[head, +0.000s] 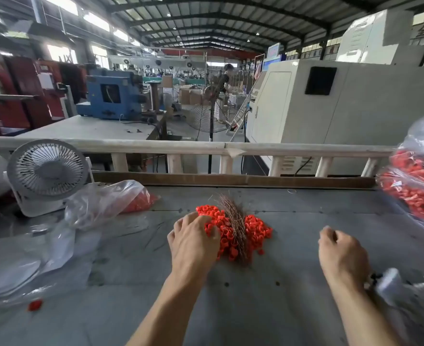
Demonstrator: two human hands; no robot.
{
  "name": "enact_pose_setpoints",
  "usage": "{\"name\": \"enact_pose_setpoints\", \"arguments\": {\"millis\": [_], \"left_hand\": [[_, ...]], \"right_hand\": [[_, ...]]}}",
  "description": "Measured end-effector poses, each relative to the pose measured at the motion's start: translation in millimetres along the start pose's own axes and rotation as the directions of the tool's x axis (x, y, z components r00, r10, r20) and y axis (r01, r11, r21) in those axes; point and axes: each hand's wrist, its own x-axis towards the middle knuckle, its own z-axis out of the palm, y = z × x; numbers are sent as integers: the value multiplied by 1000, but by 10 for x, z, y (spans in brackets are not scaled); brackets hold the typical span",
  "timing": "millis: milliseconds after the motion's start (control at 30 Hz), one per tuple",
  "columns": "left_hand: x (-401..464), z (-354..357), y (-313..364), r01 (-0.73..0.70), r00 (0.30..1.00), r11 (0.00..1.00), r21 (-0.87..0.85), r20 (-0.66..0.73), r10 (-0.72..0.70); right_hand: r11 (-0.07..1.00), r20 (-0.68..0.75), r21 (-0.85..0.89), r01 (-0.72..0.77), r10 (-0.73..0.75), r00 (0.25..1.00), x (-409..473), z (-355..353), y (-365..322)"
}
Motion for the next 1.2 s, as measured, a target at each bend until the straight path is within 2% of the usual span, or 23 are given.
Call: {"name": "enact_pose_setpoints", "arguments": {"millis": [100, 200, 367, 533, 733, 900, 1033, 1200], "left_hand": [[15, 57, -24, -15, 998, 997, 81, 62, 10], [25, 70, -37, -11, 994, 997, 81, 106, 2], [44, 43, -61, -29, 978, 994, 104, 210, 7], [50, 18, -80, -40, 982, 997, 70, 187, 26], [101, -62, -67, -52, 977, 992, 111, 213, 27], [41, -61, -89, -81, 984, 979, 186, 169, 49], [-5, 1, -144, -102, 989, 987, 121, 122, 88], [-4, 30, -171, -138, 990, 989, 50, 33, 136]], "right_hand": [[999, 130, 26, 47, -50, 990, -69, 102, -154], [987, 292, 87, 135, -155, 944, -243, 240, -457], [964, 402, 118, 236, -264, 877, -431, 395, -805], [947, 413, 38, 320, -307, 858, -649, 512, -865], [951, 361, -2, 309, -287, 887, -724, 471, -873], [968, 334, -4, 250, -235, 913, -708, 372, -797], [969, 373, 36, 243, -238, 897, -677, 368, -743], [962, 357, 56, 268, -270, 894, -667, 370, -719]]}}
